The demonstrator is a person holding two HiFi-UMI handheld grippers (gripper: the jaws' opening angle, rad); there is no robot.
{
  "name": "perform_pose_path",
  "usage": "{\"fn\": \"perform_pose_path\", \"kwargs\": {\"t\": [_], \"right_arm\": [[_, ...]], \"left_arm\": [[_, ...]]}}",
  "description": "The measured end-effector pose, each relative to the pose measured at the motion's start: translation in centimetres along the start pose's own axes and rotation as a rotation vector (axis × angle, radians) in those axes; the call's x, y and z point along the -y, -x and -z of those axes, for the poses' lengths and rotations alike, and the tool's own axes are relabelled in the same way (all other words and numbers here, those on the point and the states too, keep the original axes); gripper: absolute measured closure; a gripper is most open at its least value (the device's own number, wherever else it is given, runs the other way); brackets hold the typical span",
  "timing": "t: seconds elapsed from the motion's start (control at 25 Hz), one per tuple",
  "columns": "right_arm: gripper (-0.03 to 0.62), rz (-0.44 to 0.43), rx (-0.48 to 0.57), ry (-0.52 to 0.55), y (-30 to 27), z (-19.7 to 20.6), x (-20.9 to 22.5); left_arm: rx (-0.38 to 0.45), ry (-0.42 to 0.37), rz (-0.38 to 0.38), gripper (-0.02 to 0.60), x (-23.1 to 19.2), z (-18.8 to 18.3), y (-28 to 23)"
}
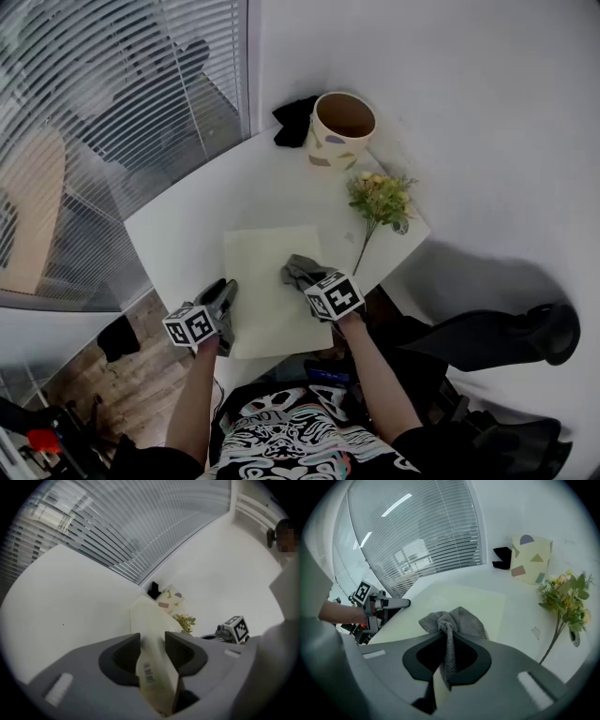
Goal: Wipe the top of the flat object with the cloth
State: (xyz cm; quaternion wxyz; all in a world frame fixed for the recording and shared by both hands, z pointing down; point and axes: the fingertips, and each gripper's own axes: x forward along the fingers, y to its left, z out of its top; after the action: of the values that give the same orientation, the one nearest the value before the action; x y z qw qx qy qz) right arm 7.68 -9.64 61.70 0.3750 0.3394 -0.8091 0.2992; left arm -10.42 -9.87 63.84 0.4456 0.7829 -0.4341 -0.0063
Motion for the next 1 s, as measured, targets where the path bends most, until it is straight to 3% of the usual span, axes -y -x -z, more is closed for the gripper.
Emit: {"fn": "perform_pose_path", "kwargs": {"t": [0.28,0.56,0.72,0.8,1.0], "right_arm": [[0.579,0.105,0.095,-0.025,-0.9,-3.0,2.8],[0.579,0.107,0.150,-0.009,-0.7,-3.0,2.5],[0.577,0.087,0.220,0.048,0.2,-3.6,0.8],[0.577,0.117,0.248,0.059,1.1,-3.5,0.3],[0.577,0.236,0.356,0.077,4.3,-3.6,-0.6]], "left_arm": [[0.003,-0.001,0.003,0.374,-0.2,-0.2,-0.3],[0.034,0.038,0.050,0.374,-0.1,-0.1,0.1],[0.054,-0.024,-0.022,0.374,-0.3,-0.8,0.8],[0.060,-0.049,-0.061,0.374,-0.4,-0.8,1.5],[0.091,-0.162,-0.033,0.374,2.1,-1.9,2.9]]}}
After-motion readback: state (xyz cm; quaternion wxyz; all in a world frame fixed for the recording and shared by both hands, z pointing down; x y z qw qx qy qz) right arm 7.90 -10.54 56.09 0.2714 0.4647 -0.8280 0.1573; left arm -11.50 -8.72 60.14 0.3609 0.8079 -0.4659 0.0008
